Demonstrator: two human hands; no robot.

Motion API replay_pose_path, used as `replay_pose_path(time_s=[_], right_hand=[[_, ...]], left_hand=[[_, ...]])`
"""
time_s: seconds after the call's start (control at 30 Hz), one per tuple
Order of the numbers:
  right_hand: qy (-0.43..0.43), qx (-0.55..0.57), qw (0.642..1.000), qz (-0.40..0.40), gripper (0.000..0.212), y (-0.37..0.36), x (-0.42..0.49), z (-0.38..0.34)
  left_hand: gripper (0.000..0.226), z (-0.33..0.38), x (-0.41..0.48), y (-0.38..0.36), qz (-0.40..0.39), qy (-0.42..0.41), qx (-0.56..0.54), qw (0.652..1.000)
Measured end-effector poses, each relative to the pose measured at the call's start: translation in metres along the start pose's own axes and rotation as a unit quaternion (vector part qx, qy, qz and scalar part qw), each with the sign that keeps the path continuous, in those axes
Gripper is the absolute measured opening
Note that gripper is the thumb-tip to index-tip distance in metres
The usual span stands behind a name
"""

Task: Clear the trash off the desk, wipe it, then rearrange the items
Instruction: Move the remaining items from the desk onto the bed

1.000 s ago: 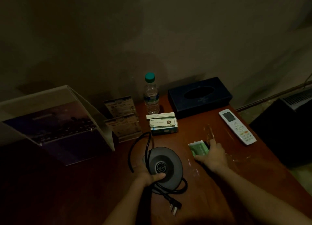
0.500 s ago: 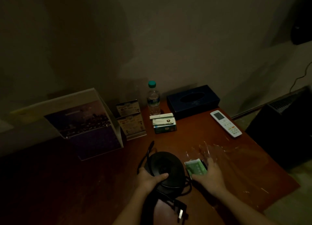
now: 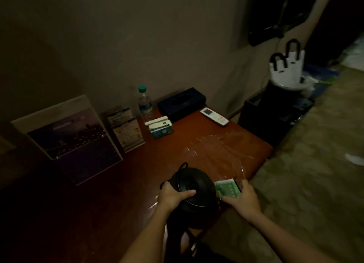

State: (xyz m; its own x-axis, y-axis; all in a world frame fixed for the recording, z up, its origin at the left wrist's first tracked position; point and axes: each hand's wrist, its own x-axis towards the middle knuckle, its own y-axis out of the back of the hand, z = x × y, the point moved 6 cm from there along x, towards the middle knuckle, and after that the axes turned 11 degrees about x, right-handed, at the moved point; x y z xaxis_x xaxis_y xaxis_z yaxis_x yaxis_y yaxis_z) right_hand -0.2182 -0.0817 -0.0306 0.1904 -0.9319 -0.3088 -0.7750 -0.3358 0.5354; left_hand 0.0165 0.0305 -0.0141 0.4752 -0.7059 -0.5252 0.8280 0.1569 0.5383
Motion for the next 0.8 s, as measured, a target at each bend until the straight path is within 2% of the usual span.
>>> replay_pose_path(time_s=[0.03,0.1,0.23,0.47,0.6,0.8], right_hand=[[-0.007,0.006,1.000,0.018,0.056,0.009,-0.013,0.011],[-0.029,0.032,0.997,0.061,0.053,0.030,-0.044,0.036],[-0.077,0.084,0.985,0.133,0.051,0.072,-0.096,0.079],[-0.149,0.145,0.948,0.239,0.051,0.156,-0.153,0.152],[-0.198,0.156,0.922,0.294,0.056,0.212,-0.187,0.202],[-0.255,0.161,0.893,0.333,0.064,0.294,-0.231,0.291]], left_hand=[[0.045,0.002,-0.006,-0.008,-0.013,-0.012,-0.002,1.000],[0.073,0.003,-0.016,-0.032,-0.046,-0.034,0.012,0.998],[0.102,0.010,-0.023,-0.089,-0.095,-0.082,0.066,0.990],[0.094,0.092,-0.077,-0.180,-0.154,-0.146,0.180,0.960],[0.094,0.136,-0.097,-0.258,-0.190,-0.181,0.238,0.935],[0.097,0.204,-0.145,-0.394,-0.262,-0.230,0.302,0.887]])
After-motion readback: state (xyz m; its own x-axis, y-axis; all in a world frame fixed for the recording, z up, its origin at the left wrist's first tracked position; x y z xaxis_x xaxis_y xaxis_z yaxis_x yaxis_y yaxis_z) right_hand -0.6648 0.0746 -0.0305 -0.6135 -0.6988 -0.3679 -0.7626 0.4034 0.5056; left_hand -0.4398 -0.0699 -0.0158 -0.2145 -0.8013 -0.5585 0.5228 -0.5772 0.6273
